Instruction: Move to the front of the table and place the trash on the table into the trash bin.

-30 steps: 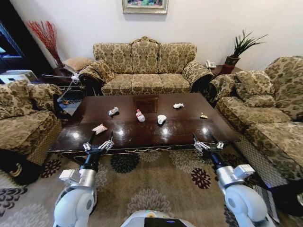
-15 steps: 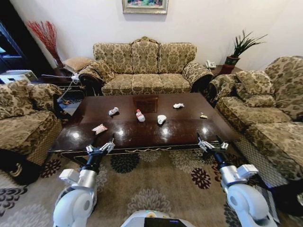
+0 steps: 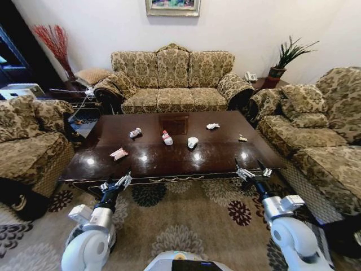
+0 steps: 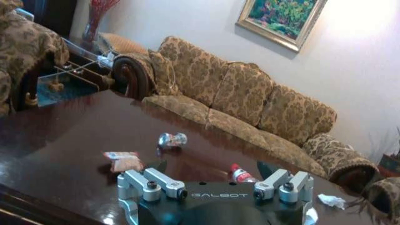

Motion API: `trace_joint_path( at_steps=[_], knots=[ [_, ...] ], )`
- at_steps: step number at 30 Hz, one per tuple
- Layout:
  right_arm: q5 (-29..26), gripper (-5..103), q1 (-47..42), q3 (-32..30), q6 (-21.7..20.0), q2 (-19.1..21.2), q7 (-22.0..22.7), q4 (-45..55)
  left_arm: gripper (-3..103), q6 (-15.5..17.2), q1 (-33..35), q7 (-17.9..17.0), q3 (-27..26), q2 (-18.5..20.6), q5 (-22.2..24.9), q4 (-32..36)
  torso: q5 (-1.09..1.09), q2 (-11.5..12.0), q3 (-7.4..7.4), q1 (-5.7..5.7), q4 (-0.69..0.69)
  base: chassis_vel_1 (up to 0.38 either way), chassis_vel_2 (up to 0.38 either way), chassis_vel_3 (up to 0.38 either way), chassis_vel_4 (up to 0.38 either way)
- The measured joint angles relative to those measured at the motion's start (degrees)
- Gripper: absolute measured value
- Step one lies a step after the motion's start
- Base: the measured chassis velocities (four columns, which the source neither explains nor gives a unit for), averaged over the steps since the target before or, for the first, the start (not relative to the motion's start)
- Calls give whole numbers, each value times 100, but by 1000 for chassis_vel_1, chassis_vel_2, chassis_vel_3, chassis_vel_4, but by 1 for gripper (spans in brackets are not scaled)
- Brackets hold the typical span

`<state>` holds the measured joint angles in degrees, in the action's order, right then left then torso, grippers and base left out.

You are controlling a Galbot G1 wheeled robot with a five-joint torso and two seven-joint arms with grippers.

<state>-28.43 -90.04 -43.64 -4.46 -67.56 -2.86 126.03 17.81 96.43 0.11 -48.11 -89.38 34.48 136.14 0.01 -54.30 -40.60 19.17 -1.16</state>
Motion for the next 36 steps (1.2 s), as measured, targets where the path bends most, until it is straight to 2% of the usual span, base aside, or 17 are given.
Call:
trace_joint_path(
  at_steps=[5, 14, 16, 17, 20, 23, 25, 29, 31, 36],
  knots=[
    [1, 100, -78, 10, 48, -55, 0, 14, 97, -1, 19, -118, -53, 35, 31, 1, 1, 0, 0, 0, 0, 137, 75, -128, -74],
    [-28, 100, -111, 25, 175, -116, -30, 20, 98, -18, 25, -131, -74, 80, -50, -50, -1, -1, 0, -1, -1, 268, 194, -249, -195],
    [-76, 100, -147, 25, 262, -118, -45, 3, 98, -123, 8, -129, -116, 108, -335, -226, 0, 0, 0, -1, 0, 302, 262, -292, -273],
    [-76, 100, -147, 25, 262, -118, -45, 3, 98, -123, 8, -129, -116, 108, -335, -226, 0, 0, 0, -1, 0, 293, 262, -285, -276],
    [-83, 100, -34, 40, 230, -117, -37, 22, 98, -480, 12, -82, -304, 216, -877, -691, -4, 0, 1, -1, 0, 240, 253, -219, -254],
    [-81, 100, 51, 53, 190, -121, -41, 104, 98, -655, 53, -32, -493, 347, -1011, -1006, -9, 0, 0, 0, -1, 121, 158, -107, -168],
    [-49, 100, 62, 44, 182, -147, -127, 196, 99, -786, 127, 99, -666, 470, -1108, -1271, -5, 0, 0, 0, -3, 66, 47, -28, -20],
    [-8, 100, -19, 12, 326, -197, -374, 262, 99, -832, 278, 294, -754, 526, -1293, -1508, 5, 0, 0, 0, -1, 8, -15, 9, 1],
    [0, 100, -38, 9, 379, -210, -419, 279, 99, -839, 310, 321, -753, 525, -1328, -1561, 3, 0, 0, 0, 0, -47, -83, 32, 21],
    [339, 100, -49, 35, 713, -285, -334, 250, 99, -875, 436, 425, -720, 512, -1491, -1847, 2, 0, 0, 0, 0, -16, -30, 3, 8]
  ],
)
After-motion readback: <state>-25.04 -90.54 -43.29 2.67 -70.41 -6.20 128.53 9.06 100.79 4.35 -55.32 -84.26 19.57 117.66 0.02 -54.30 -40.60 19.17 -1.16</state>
